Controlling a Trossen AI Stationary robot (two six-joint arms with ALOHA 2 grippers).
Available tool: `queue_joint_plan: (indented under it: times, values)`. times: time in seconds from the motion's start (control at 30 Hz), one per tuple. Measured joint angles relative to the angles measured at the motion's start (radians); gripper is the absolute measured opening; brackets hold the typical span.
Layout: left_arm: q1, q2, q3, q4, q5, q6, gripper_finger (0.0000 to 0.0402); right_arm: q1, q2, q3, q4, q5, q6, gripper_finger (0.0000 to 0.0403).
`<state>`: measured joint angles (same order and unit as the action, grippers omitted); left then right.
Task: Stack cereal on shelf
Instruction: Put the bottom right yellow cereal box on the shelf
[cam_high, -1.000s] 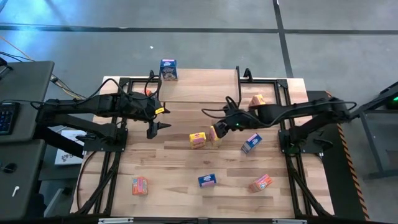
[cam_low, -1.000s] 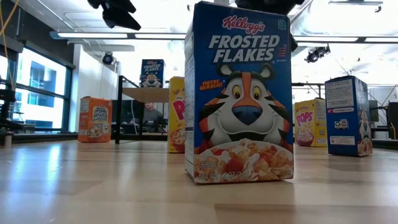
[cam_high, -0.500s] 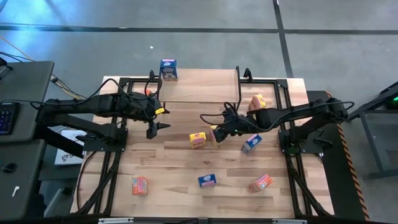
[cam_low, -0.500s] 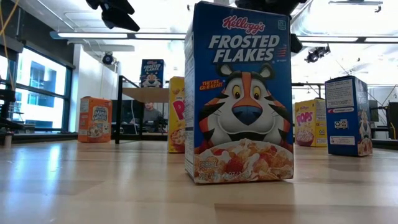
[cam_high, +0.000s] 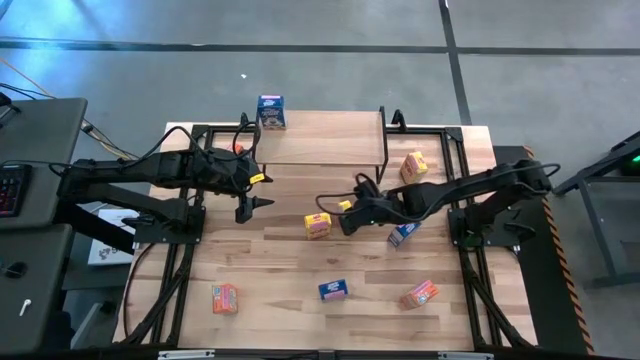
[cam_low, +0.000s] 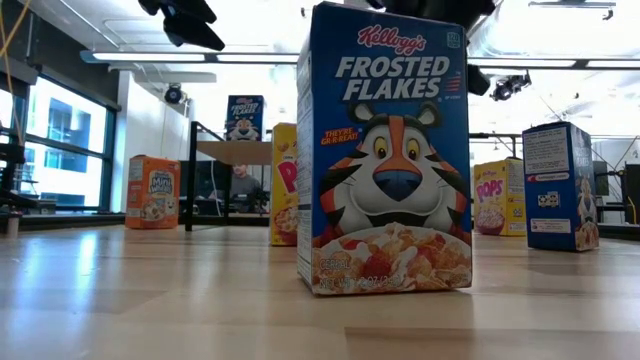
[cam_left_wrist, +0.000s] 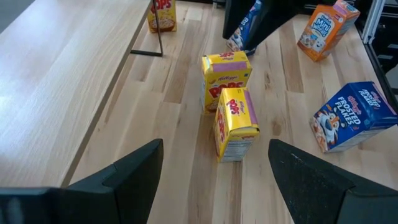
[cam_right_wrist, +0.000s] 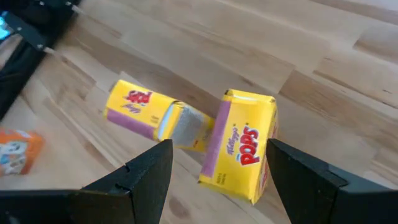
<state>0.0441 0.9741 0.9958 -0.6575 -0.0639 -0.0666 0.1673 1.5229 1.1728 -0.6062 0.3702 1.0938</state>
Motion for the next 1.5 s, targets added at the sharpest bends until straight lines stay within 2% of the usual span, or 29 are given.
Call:
queue_joint_plan:
  times: [0.6,1.27,1.37,1.5]
  values:
    - [0.0,0.0,0.0,0.0,0.0,0.0,0.0282,0.0,0.092,0.0,0.011,0.003,0.006,0.0252]
    - [0.0,0.003,0.0,0.004,0.0,0.0,0.0282,0.011,0.136,-0.001,0.0,0.02,0.028,0.0252]
    - [0.0,0.003,0.0,0.004,0.0,0.0,0.0282,0.011,0.136,-0.001,-0.004,0.023,0.028,0.0243]
    - [0.0,0.003,0.0,0.004,0.0,0.0,0.0282,0.01,0.136,-0.001,-0.007,0.025,0.027,0.0206]
